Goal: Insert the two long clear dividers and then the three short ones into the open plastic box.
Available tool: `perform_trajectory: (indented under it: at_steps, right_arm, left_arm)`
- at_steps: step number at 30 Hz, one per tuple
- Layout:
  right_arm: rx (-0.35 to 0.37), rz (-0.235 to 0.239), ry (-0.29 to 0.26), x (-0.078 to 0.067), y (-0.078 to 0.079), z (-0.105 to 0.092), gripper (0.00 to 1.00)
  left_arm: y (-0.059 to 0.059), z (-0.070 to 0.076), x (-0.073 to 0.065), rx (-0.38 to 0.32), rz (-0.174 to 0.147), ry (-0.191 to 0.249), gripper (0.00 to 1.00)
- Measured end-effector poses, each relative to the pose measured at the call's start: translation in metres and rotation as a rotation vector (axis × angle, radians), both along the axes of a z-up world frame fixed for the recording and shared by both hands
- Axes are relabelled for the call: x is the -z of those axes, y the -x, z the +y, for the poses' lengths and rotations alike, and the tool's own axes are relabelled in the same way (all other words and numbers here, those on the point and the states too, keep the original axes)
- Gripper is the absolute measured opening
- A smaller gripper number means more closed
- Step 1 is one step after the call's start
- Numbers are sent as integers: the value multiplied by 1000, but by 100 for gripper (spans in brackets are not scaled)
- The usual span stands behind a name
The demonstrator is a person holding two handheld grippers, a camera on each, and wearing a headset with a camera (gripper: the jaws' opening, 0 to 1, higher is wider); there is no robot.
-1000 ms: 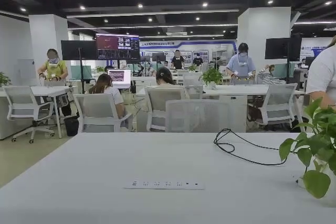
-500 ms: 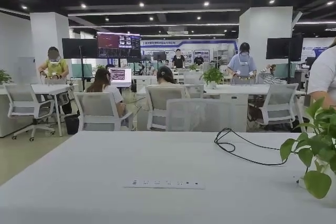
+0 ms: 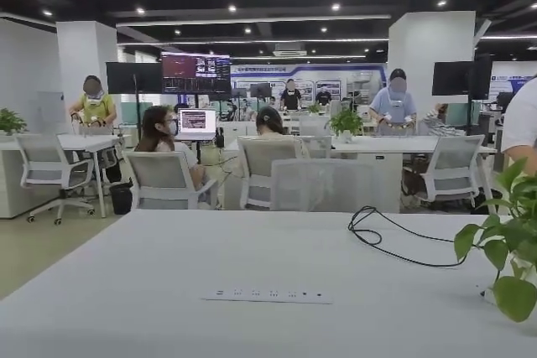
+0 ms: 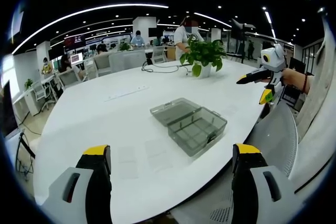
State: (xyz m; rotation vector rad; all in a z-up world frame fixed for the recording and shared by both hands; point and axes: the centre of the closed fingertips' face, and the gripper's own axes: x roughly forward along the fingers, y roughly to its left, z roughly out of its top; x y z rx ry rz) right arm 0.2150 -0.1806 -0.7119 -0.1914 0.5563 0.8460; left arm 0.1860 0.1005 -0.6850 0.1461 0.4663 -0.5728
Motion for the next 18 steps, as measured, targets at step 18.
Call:
perform_trajectory:
  at_steps: [18]
  right_arm:
    - [2, -22, -5, -8, -4, 8, 100]
  left_arm:
    - [-12, 14, 8, -40, 24, 2, 92]
